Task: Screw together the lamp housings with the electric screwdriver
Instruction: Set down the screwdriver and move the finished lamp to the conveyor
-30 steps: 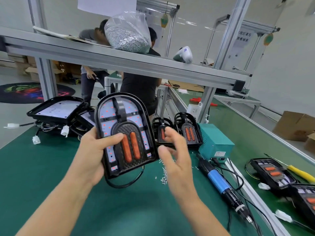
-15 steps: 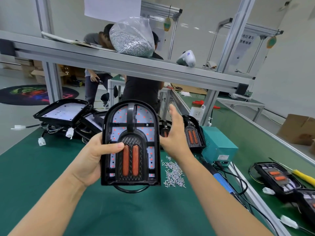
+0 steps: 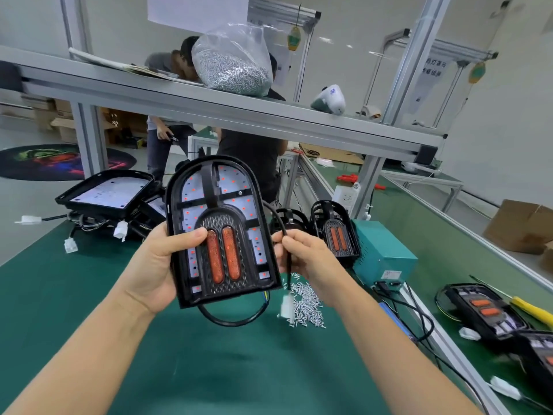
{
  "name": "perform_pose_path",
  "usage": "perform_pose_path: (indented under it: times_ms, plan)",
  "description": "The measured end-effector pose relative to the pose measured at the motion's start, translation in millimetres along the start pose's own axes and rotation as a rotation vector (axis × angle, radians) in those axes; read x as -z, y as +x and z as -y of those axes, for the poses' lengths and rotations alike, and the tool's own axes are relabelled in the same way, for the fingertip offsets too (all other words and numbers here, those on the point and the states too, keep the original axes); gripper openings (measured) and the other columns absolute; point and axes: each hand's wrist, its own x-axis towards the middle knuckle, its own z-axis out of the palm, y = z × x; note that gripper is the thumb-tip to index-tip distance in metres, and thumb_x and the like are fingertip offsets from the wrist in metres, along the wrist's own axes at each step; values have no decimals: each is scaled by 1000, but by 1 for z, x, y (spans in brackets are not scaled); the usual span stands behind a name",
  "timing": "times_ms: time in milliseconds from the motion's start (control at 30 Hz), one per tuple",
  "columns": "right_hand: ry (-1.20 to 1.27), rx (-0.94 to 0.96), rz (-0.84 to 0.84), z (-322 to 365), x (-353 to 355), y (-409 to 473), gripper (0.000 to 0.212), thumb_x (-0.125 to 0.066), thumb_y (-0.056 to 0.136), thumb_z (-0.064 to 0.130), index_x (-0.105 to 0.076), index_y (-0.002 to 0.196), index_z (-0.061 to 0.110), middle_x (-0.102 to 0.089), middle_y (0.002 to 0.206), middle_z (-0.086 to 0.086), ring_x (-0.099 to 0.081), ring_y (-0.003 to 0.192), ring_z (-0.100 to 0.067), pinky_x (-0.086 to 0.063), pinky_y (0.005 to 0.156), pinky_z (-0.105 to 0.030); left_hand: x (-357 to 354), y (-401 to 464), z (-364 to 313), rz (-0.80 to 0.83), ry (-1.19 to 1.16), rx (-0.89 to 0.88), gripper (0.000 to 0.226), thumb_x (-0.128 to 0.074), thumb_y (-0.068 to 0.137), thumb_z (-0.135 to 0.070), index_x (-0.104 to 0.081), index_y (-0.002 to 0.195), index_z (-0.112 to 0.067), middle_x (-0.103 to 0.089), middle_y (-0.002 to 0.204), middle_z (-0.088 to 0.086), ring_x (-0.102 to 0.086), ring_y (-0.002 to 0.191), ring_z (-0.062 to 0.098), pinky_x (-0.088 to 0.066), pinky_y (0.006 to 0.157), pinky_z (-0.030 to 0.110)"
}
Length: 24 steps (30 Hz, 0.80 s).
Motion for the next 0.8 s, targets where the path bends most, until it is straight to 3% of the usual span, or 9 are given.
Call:
perform_pose_path:
  times_ms: [100, 267, 333, 400, 467, 633, 800]
  plan:
    - [275, 6, -61, -1, -5, -10, 19, -39, 104, 10, -58, 103, 9, -65, 71, 4, -60, 61, -7, -48, 53, -19, -5, 2, 3, -41, 17, 36, 30, -59, 70, -3, -68, 98, -5, -73, 88, 14, -72, 71, 27, -58, 59, 39]
    - [490, -1, -77, -4, -16, -26, 25, -35, 105, 18, -59, 114, 15, -68, 72, 6, -61, 59, -5, -48, 53, -18, -14, 3, 10, -63, 36, 97, 39, -62, 68, -3, -63, 107, -1, -73, 91, 15, -71, 70, 27, -57, 56, 39]
    - [533, -8, -46, -5, -19, -34, 30, -35, 104, 27, -54, 126, 18, -71, 79, 5, -65, 70, -9, -54, 63, -23, -19, 4, 13, -59, 47, 105, 43, -62, 68, -3, -61, 110, 0, -72, 92, 15, -71, 71, 26, -57, 56, 37]
    - [490, -9, -20, -5, -23, -40, 38, -41, 101, 36, -50, 135, 23, -74, 107, -3, -69, 96, -17, -57, 78, -29, -23, 5, 15, -54, 63, 119, 46, -63, 67, -4, -60, 113, 1, -72, 93, 16, -71, 71, 26, -57, 56, 37]
    - [411, 35, -13, -5, -25, -46, 44, -53, 94, 32, -48, 138, 27, -67, 125, -5, -65, 112, -20, -56, 88, -33, -27, 6, 18, -46, 77, 130, 49, -64, 67, -5, -59, 116, 2, -71, 97, 18, -71, 73, 27, -57, 58, 37]
    - [357, 98, -83, -8, -27, -58, 65, -58, 89, 17, -33, 148, 33, -64, 131, 1, -59, 122, -20, -43, 107, -45, -34, 6, 23, 14, 78, 174, 41, -64, 68, -5, -62, 108, -1, -72, 94, 17, -71, 71, 26, -57, 57, 36]
    - [453, 113, -208, -19, -34, -67, 50, -50, 98, 15, -40, 146, 24, -66, 128, -4, -65, 114, -24, -57, 87, -36, -46, 7, 30, 83, 110, 280, 34, -64, 72, -6, -63, 105, -3, -71, 89, 19, -68, 64, 28, -58, 57, 41]
